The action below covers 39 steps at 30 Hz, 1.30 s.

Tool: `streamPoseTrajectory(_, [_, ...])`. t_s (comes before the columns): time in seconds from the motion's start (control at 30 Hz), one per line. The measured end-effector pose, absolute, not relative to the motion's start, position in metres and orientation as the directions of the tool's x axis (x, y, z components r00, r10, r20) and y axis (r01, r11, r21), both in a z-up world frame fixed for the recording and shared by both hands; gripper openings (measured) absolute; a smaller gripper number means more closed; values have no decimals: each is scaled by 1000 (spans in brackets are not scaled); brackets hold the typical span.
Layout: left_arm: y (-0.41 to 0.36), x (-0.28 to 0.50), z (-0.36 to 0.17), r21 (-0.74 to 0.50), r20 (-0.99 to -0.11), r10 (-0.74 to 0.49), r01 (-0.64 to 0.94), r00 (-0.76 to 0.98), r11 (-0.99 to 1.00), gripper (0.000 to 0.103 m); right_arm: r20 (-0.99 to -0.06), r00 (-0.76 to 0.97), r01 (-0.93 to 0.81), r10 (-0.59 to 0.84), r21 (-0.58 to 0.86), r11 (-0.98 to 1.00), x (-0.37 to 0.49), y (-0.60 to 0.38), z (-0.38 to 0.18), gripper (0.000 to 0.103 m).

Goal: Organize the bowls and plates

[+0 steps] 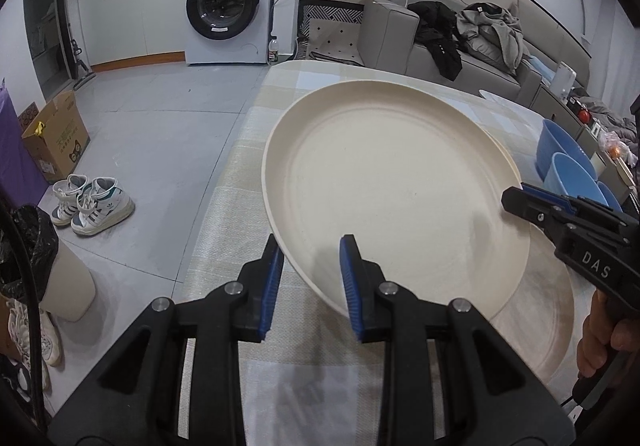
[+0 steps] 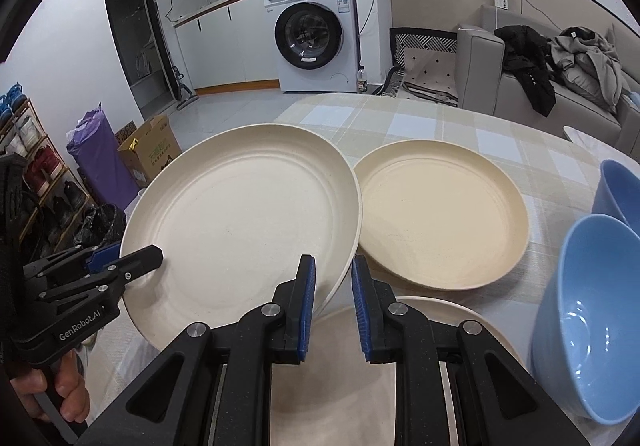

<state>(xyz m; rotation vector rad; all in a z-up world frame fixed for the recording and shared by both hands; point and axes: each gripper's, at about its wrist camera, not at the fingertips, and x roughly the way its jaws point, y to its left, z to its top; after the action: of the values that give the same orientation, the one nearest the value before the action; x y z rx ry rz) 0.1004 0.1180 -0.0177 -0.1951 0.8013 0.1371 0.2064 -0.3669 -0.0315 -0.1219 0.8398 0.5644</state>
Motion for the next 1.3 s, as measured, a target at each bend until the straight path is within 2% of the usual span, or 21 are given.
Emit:
streamPoseTrajectory(0.63, [39,78,24,-126,-698,-42,-65,715,990,25,-678,620,-428,396,131,894,159,-428,7,19])
streamPoseTrajectory(1.3, [-14,50,39,-102,-715,-105,46,692,994,26,-664,650,-352,371,170,921,124,-477,14,19])
